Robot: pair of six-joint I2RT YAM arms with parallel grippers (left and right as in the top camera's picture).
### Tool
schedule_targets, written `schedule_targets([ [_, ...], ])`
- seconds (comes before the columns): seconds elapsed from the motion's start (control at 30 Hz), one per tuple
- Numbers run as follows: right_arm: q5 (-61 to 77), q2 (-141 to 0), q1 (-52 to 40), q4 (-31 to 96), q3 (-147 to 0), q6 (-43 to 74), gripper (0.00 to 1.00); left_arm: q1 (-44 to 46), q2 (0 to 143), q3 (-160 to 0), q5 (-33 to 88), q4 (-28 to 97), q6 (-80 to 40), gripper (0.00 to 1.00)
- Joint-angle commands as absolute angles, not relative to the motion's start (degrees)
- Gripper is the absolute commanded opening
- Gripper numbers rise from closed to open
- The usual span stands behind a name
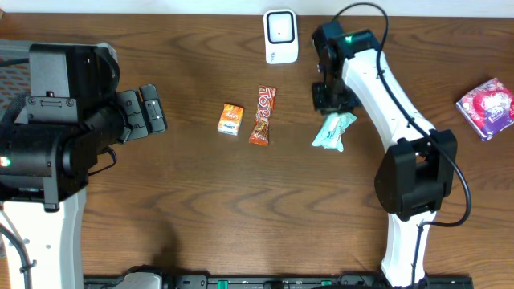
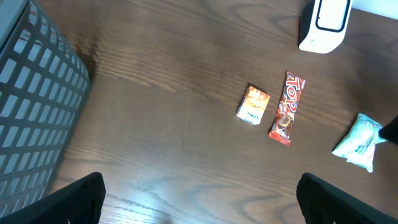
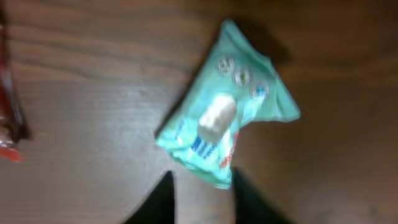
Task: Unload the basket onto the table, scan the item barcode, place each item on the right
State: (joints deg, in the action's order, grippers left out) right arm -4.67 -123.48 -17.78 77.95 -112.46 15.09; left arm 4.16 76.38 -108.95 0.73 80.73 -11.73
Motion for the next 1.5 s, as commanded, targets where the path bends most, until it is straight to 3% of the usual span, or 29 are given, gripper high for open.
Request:
schedule_targets([
  [0.0, -4.36, -123.13, -17.17, 76.97, -112.68, 15.2, 0.12, 3.92, 76.34, -109.1, 0.4, 80.77, -11.2, 0.98],
  [0.2, -4.38, -123.15, -16.91, 70.59, -106.06, 16.91, 0.01, 3.92, 76.34, -109.1, 0.4, 80.77, -11.2, 0.98],
  [0.47, -9.96, -123.17, -14.94, 62.59, -92.31, 20.75, 0.01, 3.92, 76.34, -109.1, 0.4, 80.77, -11.2, 0.98],
  [0.7, -15.62, -123.15, -13.93, 64.38, -88.9, 20.75, 0.02, 3.92, 76.36, -109.1, 0.4, 80.77, -11.18, 0.98],
  [0.9, -16.4, -123.11, -13.96, 71.48, -94.67, 20.53, 0.23, 3.92, 76.36, -109.1, 0.4, 80.77, -11.2, 0.98],
  [1.03, -14.37, -123.11, -14.02, 76.25, -100.53, 20.51, 0.48, 3.92, 76.34, -109.1, 0.4, 80.77, -11.2, 0.98],
  [1.1, -12.21, -123.11, -14.24, 77.82, -102.54, 20.49, 0.5, 3.92, 76.34, -109.1, 0.4, 80.77, -11.2, 0.98],
  [1.27, -10.61, -123.13, -15.14, 78.94, -101.8, 19.66, 0.66, 3.92, 76.36, -109.1, 0.4, 80.77, -11.2, 0.98],
  [1.47, -10.66, -123.13, -15.53, 73.3, -94.08, 19.68, 0.68, 3.92, 76.34, -109.1, 0.4, 80.77, -11.2, 0.98],
])
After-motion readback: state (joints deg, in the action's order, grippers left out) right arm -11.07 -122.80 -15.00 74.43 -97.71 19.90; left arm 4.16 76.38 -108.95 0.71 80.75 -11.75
